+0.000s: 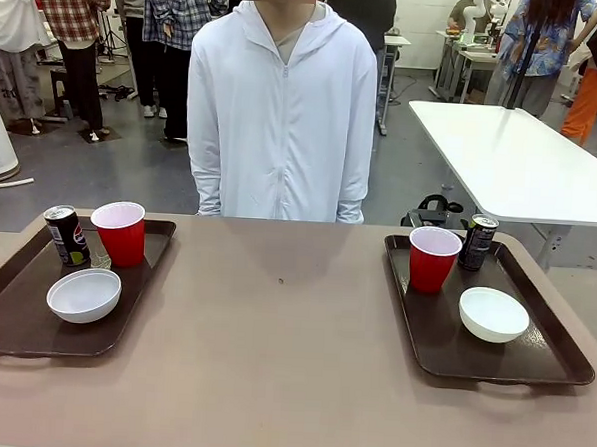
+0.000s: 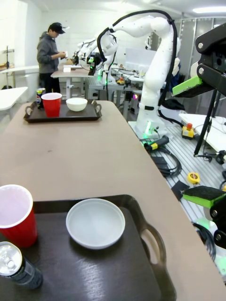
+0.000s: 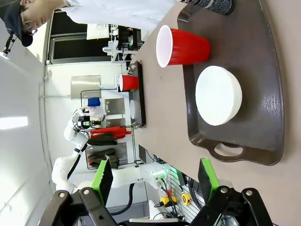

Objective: Prepare tableware on both trays.
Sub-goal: Pick up a Picnic Bowl from the table and place it on a Handle tray.

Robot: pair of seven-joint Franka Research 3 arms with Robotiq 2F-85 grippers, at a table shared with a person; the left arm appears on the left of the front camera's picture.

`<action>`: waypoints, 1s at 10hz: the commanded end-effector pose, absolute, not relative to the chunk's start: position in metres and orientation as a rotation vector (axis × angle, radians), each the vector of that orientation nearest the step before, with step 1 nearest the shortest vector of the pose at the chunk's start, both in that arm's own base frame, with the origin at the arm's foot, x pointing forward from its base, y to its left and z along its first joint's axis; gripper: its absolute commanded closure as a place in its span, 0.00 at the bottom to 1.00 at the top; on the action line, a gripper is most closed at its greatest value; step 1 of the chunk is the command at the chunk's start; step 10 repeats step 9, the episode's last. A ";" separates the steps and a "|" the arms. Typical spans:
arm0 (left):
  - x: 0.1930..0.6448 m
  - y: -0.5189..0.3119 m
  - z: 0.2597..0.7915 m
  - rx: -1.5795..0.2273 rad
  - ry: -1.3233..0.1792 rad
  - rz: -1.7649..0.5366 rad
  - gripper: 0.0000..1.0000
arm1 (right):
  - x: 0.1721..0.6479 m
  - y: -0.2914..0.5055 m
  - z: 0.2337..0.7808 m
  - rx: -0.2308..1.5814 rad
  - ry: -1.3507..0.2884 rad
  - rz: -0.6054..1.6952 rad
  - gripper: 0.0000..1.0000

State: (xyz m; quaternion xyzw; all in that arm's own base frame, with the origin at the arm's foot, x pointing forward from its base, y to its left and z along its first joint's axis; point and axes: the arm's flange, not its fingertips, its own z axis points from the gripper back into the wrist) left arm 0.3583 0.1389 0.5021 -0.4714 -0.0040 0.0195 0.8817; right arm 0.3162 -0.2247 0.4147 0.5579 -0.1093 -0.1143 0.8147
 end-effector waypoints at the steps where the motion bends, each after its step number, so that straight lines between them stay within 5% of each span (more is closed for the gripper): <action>1: 0.359 0.140 0.505 -1.001 -0.016 0.027 0.00 | 0.315 -0.230 0.414 1.202 -0.239 -0.232 0.05; 10: 0.359 0.140 0.505 -1.001 -0.016 0.027 0.00 | 0.315 -0.230 0.414 1.202 -0.239 -0.232 0.05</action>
